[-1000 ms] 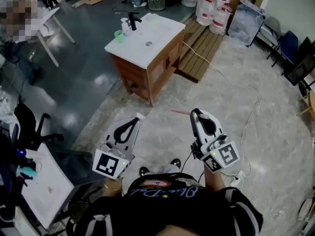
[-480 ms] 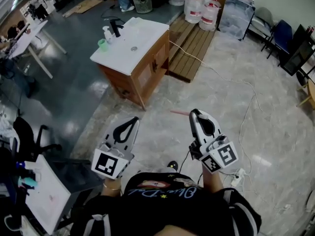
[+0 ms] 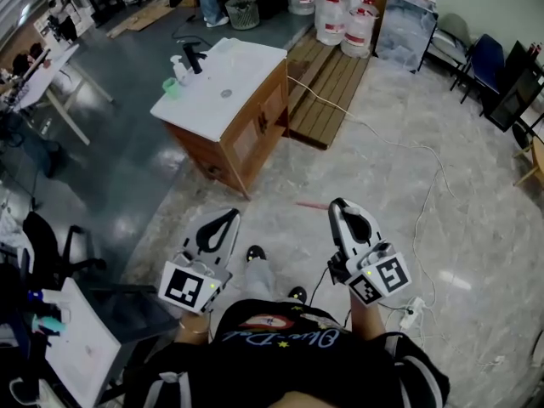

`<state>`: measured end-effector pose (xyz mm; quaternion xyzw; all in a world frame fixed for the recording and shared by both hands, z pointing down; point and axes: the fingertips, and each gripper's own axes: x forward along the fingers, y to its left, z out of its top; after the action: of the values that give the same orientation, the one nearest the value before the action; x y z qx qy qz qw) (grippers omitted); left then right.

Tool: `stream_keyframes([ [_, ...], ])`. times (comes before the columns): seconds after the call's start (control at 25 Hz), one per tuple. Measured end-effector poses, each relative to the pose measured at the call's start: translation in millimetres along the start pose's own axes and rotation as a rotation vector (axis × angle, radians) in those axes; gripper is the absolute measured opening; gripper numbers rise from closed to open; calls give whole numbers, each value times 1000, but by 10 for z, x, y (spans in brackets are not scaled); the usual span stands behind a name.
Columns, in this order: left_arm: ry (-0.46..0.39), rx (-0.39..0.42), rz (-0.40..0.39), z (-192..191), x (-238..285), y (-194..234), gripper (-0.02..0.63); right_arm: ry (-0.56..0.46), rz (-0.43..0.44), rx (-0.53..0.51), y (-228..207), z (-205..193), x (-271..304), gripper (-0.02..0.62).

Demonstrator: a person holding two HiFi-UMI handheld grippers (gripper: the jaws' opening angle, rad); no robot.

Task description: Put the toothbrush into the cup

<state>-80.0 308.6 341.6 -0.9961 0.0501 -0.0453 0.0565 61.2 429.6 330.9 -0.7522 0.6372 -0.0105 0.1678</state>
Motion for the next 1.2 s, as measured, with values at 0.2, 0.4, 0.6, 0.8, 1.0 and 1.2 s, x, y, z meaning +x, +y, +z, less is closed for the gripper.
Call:
stream_keyframes([
  [0.2,-36,-14,-33,-2,284,155,2,-7,-38,-42,-178,80,164,14],
  [0.4,-77,-36,-53,8,600,450,2,12,-57,-76,-329,96,457,14],
  [0.6,-78,-25,-58,-11,861,868,2,2,-49,-101,-438,130,972,14],
  [0.8,-87,-33,-16,-44,963,1453,2,19,-24,-109,-456,37,1566,14],
  [1.0,-87,-51,42,-180,960,2029,2,32,16,-121,-399,-81,2161,14],
  [1.2,-83,-55,93,-262,892,2534,2,44,57,-120,-282,-218,2689,14],
])
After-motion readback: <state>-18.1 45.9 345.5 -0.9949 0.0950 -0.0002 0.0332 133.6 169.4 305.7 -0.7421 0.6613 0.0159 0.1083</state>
